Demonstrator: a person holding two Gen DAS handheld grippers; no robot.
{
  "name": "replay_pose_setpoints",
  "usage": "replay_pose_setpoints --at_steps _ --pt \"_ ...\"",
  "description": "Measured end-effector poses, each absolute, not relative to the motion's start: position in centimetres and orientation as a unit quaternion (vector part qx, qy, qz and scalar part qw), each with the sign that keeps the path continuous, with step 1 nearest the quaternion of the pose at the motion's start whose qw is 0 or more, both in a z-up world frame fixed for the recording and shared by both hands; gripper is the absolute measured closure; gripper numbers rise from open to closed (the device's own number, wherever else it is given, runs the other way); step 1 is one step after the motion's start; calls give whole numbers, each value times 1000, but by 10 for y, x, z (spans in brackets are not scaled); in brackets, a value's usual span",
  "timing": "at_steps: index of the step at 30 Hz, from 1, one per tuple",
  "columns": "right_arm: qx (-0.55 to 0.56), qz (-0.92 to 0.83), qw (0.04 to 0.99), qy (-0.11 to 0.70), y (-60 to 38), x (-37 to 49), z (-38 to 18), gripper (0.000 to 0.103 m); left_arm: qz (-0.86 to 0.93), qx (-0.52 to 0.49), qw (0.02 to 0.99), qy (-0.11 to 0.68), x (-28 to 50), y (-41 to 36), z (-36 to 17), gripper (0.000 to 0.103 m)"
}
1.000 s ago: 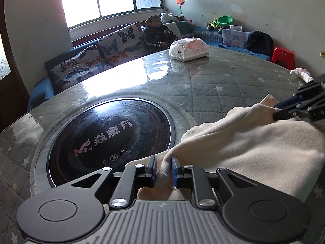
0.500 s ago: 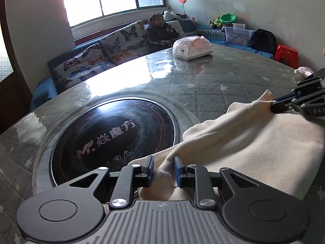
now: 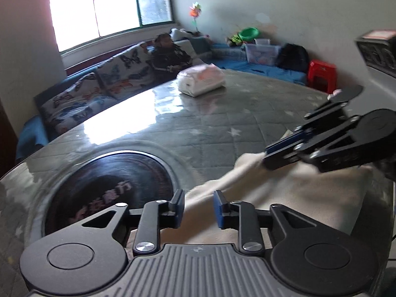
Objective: Fold clothes
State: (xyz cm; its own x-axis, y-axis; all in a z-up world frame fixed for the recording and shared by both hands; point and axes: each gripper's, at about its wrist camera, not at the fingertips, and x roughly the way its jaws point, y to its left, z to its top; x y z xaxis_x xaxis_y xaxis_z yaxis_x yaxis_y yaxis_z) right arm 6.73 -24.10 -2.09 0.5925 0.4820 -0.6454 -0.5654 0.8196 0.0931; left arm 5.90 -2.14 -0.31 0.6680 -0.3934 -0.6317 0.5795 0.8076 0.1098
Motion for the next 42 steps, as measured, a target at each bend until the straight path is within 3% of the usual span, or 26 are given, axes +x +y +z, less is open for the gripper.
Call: replay_pose_setpoints --at_steps 10,15,27,42 --pt "-67 283 889 353 -243 72 -28 91 -264 160 894 325 74 -34 -21 76" --pt "-94 324 883 327 -245 32 -9 91 -260 165 894 325 74 -36 -21 76" --pt "-130 359 869 316 -238 -42 -30 91 -251 177 897 319 71 -40 -22 76" --pt "-47 312 889 333 -289 -40 -15 91 -244 180 898 318 71 -40 -22 72"
